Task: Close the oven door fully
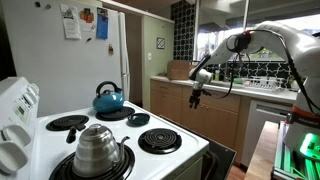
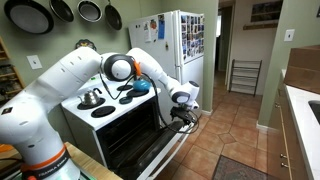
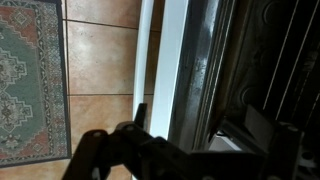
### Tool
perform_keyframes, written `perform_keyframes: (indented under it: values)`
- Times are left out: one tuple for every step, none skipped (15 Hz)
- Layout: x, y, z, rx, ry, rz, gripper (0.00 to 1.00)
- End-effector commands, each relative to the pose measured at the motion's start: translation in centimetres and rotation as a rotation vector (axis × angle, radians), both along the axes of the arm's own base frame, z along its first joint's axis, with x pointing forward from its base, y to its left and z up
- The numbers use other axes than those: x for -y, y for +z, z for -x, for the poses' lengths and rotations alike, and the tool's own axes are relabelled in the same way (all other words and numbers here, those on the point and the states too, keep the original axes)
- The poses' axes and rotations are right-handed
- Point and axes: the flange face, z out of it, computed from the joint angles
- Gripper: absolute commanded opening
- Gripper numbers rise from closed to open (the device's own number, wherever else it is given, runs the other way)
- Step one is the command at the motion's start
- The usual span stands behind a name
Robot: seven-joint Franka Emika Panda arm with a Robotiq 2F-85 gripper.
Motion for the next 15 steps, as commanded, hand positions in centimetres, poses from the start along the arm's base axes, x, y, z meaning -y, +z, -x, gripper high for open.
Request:
perform_keyframes:
  values:
    - [0.1, 0.0, -0.1, 0.001, 0.0, 0.0, 1.0]
    - [0.3, -0.5, -0.5, -0.001, -0.012, 0.005, 1.0]
    - [0.2, -1.0, -0.7, -0.018, -0.013, -0.009, 1.0]
    - [0.0, -1.8, -1.0, -0.03, -0.02, -0.004, 1.0]
    - [-0.1, -2.4, -1.3, -0.031, -0.034, 0.007, 0.79]
    - [-0.4, -3.3, -1.5, -0.042, -0.037, 0.01, 0.72]
    - [-0.6, -3.9, -1.6, -0.049, -0.033, 0.003, 0.65]
    - [-0.9, -5.0, -2.0, -0.053, -0.049, 0.025, 0.58]
    - [-1.2, -5.8, -2.2, -0.058, -0.054, 0.027, 0.49]
    - [-1.3, -6.8, -2.5, -0.058, -0.072, 0.042, 0.42]
    - [-1.5, -7.5, -2.7, -0.061, -0.084, 0.051, 0.33]
    - [-1.7, -8.2, -3.0, -0.062, -0.099, 0.052, 0.26]
    - [-1.8, -8.9, -3.2, -0.065, -0.115, 0.061, 0.19]
    - [-2.0, -9.5, -3.3, -0.071, -0.125, 0.07, 0.11]
    - [-2.1, -10.4, -3.5, -0.074, -0.137, 0.091, 0.06]
